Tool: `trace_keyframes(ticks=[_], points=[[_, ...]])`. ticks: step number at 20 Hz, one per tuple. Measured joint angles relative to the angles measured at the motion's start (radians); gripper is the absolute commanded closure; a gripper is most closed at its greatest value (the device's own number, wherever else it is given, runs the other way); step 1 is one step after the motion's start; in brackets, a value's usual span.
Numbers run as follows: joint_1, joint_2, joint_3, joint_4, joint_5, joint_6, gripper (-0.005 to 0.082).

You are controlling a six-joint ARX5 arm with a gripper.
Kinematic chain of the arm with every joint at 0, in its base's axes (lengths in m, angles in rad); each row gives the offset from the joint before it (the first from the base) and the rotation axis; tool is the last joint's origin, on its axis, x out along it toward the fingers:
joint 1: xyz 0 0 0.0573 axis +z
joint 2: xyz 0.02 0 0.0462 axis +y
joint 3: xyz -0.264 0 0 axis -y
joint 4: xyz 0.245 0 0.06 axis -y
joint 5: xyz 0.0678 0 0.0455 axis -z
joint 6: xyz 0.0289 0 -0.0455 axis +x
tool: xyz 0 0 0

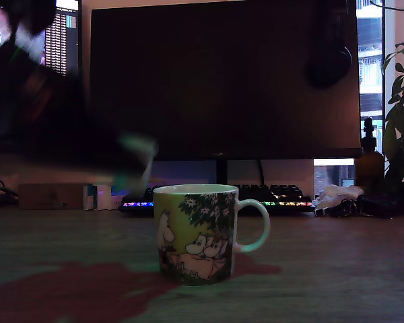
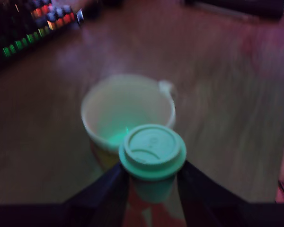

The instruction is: Pick up the coffee capsules on the table and drop them inside the coffee cup

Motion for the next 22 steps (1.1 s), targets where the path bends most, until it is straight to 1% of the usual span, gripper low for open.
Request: trace_keyframes(ticks=[3, 6, 9, 13, 15, 18, 22], points=[[0.002, 0.022, 0.078, 0.011, -0.004, 0.0, 0.0534], [0.002, 0.124, 0.145, 0.003, -0.002, 0.0, 0.0534], [0.002, 0.229, 0.22, -0.05, 0.004, 0.0, 0.0534], [0.002, 0.319, 0.349, -0.159, 0.006, 0.0, 0.0534], [0.003, 0.339, 0.376, -0.199, 0.009, 0.0, 0.0534], [0.004, 0.356, 0.378, -0.254, 0.021, -0.005, 0.0534], [0.004, 0.36, 0.378, -0.309, 0.021, -0.005, 0.0534]])
